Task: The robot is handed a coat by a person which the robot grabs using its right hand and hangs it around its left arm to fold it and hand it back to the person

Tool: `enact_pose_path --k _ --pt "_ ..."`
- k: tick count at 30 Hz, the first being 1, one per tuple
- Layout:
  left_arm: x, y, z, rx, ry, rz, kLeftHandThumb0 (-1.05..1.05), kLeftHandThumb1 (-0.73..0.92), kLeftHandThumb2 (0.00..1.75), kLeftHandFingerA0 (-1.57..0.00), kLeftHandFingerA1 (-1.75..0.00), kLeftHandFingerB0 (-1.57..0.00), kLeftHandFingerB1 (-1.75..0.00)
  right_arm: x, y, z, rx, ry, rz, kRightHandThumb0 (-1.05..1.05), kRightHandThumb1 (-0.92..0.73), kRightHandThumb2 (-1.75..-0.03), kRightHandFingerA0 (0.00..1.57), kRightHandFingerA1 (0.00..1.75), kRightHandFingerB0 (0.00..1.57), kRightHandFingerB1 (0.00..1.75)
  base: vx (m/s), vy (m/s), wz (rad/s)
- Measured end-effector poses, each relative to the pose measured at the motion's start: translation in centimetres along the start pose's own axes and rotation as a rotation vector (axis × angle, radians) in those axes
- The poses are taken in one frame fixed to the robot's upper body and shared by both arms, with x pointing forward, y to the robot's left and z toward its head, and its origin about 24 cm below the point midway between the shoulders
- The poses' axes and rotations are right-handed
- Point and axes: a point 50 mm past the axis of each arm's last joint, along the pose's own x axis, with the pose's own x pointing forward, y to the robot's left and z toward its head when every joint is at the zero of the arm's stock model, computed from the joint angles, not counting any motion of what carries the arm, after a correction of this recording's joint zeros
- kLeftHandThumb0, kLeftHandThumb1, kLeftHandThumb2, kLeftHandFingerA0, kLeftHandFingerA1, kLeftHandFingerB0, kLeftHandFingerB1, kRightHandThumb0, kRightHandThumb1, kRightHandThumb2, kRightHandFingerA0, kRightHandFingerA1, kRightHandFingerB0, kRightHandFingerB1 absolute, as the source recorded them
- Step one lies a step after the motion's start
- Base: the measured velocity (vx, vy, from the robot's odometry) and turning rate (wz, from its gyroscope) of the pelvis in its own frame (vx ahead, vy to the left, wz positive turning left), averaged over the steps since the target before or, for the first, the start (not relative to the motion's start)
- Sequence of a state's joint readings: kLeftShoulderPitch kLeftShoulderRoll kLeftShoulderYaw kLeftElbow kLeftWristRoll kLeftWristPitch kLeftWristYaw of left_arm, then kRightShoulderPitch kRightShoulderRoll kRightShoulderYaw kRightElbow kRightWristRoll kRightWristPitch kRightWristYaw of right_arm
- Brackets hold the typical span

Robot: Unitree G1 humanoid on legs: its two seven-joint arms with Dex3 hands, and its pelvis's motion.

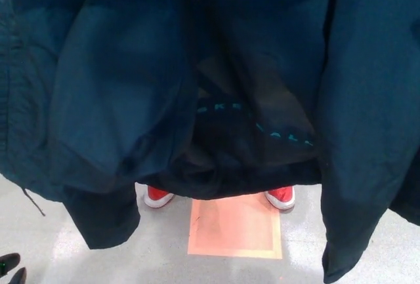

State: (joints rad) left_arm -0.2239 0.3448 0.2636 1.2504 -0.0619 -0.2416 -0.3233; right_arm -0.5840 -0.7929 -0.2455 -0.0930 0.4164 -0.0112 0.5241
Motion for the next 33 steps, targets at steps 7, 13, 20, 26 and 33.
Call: enact_pose_path --k 7,13,20,26,33 --pt "0.3 -0.1 0.8 -0.003 -0.022 -0.010 -0.58 0.87 0.66 -0.21 -0.33 -0.18 -0.31 3.9 -0.7 4.5 -0.062 -0.141 0.081 -0.42 -0.32 -0.98 0.00 0.51 0.01 0.52 0.00 0.000 0.00" --pt "0.4 -0.2 1.2 -0.007 -0.035 -0.016 -0.30 0.58 1.10 -0.07 -0.50 -0.07 -0.50 6.7 -0.4 7.7 -0.124 -0.198 0.182 -0.93 -0.59 -0.98 0.04 0.38 0.01 0.20 0.00 0.000 0.00" --pt "0.5 0.0 2.0 -0.039 -0.070 -0.020 -0.61 0.83 0.64 -0.29 -0.35 -0.26 -0.34 10.0 0.7 11.2 -0.241 -0.177 0.355 -0.85 -0.58 -0.92 0.08 0.40 0.05 0.21 0.00 0.000 0.00" --pt "0.5 0.2 2.4 -0.069 -0.096 -0.019 -0.61 0.83 0.65 -0.34 -0.37 -0.29 -0.35 12.1 1.2 12.7 -0.330 -0.087 0.483 -0.88 -0.59 -0.97 0.07 0.40 0.11 0.25 0.00 0.000 0.00" --pt "0.5 0.2 2.5 -0.086 -0.106 -0.026 -0.61 0.84 0.65 -0.32 -0.37 -0.30 -0.35 13.6 1.3 13.9 -0.373 0.016 0.587 -0.91 -0.58 -0.95 0.07 0.32 0.11 0.10 0.00 0.000 0.00"
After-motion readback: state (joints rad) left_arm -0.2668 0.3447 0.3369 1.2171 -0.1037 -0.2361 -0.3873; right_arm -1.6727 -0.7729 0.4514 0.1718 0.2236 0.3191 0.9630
